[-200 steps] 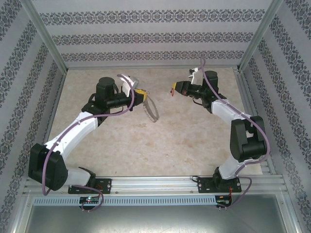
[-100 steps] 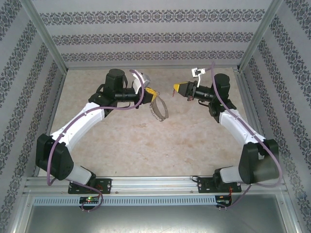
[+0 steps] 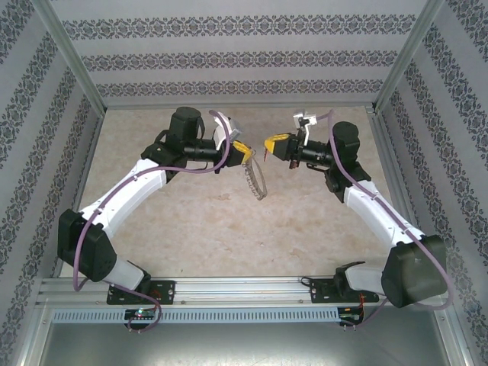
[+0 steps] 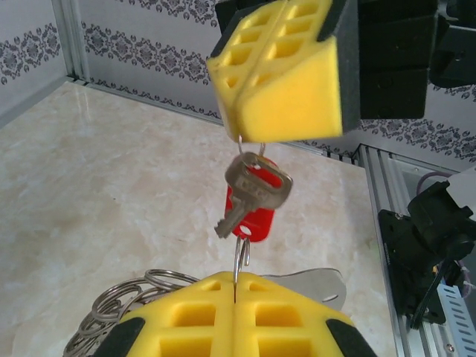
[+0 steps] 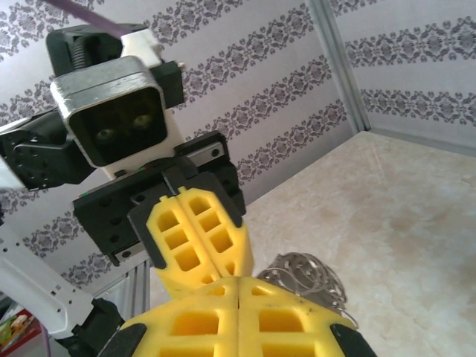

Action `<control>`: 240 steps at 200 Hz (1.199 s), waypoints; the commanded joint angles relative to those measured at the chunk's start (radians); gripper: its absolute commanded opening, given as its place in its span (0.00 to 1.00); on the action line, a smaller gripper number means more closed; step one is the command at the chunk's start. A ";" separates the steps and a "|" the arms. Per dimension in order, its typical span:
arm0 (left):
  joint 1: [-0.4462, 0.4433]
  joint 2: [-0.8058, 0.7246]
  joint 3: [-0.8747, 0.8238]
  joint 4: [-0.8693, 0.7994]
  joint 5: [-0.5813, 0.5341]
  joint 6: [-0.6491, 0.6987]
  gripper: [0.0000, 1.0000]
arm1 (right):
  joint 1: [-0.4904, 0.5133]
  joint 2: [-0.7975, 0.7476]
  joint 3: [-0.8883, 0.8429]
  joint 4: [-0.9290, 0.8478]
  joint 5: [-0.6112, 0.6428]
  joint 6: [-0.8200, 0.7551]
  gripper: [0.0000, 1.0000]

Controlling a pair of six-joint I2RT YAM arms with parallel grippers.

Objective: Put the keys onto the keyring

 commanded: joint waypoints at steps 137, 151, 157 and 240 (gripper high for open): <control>-0.016 0.046 0.095 -0.068 0.081 0.029 0.00 | 0.084 0.009 0.050 -0.086 0.006 -0.164 0.00; -0.016 0.050 0.096 -0.075 0.081 0.030 0.00 | 0.084 -0.001 0.052 -0.100 0.023 -0.180 0.00; -0.018 0.050 0.096 -0.075 0.082 0.030 0.00 | 0.084 -0.002 0.053 -0.105 0.026 -0.185 0.00; -0.018 0.051 0.109 -0.092 0.105 0.036 0.00 | 0.088 0.029 0.084 -0.135 0.050 -0.227 0.00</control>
